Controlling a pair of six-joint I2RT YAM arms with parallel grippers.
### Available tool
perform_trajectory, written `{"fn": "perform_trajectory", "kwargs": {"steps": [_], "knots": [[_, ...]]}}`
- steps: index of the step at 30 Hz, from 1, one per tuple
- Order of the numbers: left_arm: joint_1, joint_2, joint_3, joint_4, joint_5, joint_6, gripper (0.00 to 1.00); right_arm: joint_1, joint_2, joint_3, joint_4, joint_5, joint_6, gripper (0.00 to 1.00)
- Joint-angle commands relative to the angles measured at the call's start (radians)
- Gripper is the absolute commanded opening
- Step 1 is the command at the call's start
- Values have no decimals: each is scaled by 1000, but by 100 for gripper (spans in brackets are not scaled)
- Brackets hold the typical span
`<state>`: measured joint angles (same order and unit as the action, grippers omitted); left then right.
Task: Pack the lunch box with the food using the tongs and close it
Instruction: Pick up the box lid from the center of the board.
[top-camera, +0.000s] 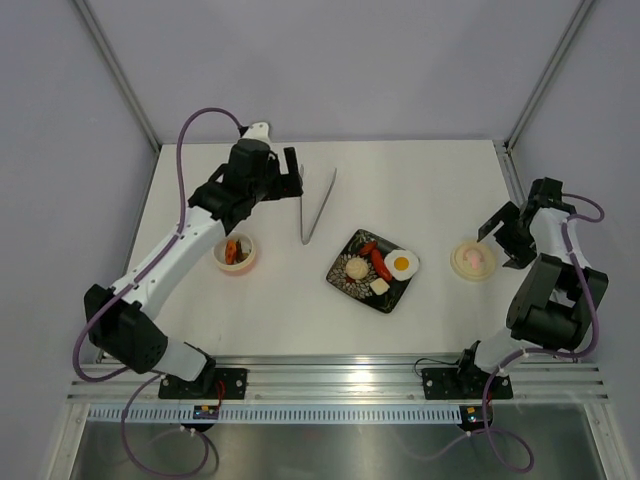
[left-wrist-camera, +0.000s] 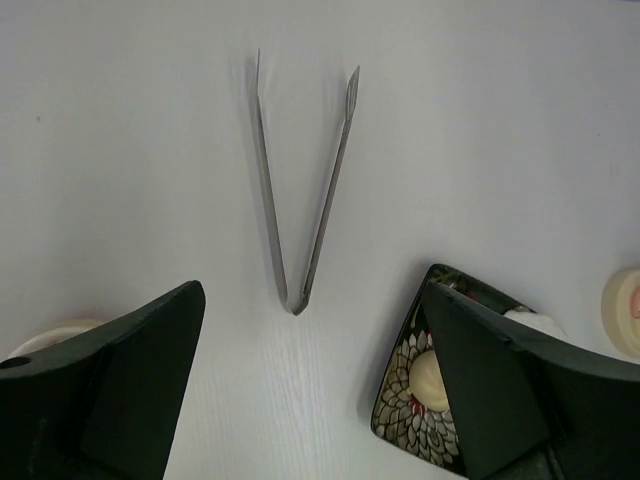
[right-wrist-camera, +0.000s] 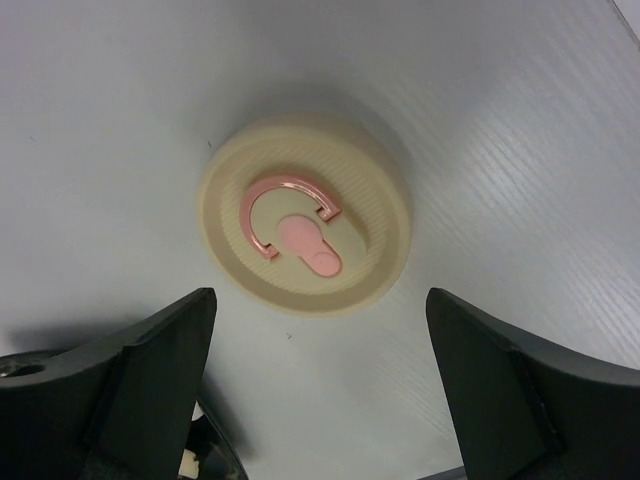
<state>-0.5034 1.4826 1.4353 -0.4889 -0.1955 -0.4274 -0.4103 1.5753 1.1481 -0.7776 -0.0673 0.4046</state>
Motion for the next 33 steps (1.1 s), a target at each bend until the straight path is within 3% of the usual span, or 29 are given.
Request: {"fn": "perform_trajectory", "kwargs": {"steps": [1, 5, 13, 23, 33], "knots": [[2, -64, -99, -60, -6, -24, 95, 63, 52, 71, -14, 55, -110, 93], [2, -123, -165, -99, 18, -25, 95, 149, 149, 136, -43, 153, -150, 94], [0, -222, -291, -106, 34, -45, 94, 176, 262, 157, -46, 219, -191, 94], [0, -237, -320, -116, 31, -42, 94, 176, 330, 133, -23, 143, -210, 87], [0, -265, -326, -135, 10, -42, 94, 176, 307, 116, -14, 92, -188, 43]]}}
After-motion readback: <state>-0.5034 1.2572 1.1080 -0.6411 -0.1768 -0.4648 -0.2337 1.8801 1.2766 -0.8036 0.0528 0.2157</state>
